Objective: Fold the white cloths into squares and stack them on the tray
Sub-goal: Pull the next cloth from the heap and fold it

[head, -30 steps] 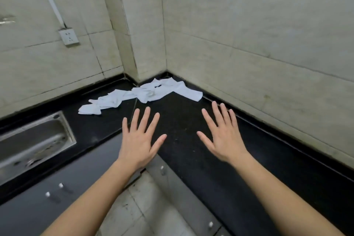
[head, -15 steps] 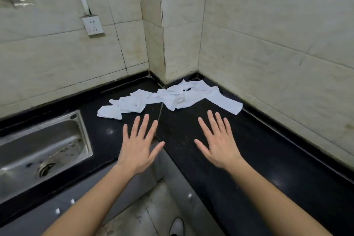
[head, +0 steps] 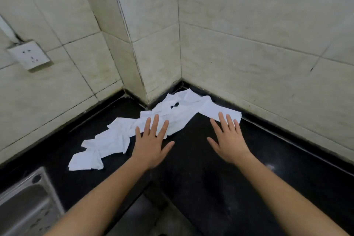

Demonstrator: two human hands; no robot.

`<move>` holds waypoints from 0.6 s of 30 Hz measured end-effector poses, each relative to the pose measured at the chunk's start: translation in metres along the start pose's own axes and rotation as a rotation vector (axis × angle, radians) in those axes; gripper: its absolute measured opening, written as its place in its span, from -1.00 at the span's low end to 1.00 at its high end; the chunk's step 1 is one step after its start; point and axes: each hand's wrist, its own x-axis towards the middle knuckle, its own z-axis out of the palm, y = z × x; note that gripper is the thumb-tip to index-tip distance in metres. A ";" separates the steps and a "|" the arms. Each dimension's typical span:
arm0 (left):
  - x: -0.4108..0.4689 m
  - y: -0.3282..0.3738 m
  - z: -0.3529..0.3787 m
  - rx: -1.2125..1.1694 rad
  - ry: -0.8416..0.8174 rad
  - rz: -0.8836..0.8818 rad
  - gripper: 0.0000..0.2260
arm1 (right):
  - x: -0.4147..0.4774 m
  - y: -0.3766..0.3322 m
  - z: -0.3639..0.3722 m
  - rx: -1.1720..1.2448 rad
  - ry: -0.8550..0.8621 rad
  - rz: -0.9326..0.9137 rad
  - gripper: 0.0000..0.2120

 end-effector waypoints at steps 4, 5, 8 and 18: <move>0.079 -0.003 0.010 -0.030 -0.029 0.123 -0.28 | 0.030 0.020 0.003 0.004 -0.019 0.157 -0.31; 0.098 -0.003 0.014 -0.040 -0.036 0.157 -0.27 | 0.036 0.026 0.005 0.010 -0.031 0.198 -0.32; 0.149 0.001 0.022 -0.060 -0.112 0.259 -0.24 | 0.048 0.037 0.015 0.026 -0.099 0.311 -0.34; 0.289 0.011 0.070 -0.142 -0.303 0.676 -0.37 | 0.101 0.034 0.068 0.228 -0.325 0.664 -0.39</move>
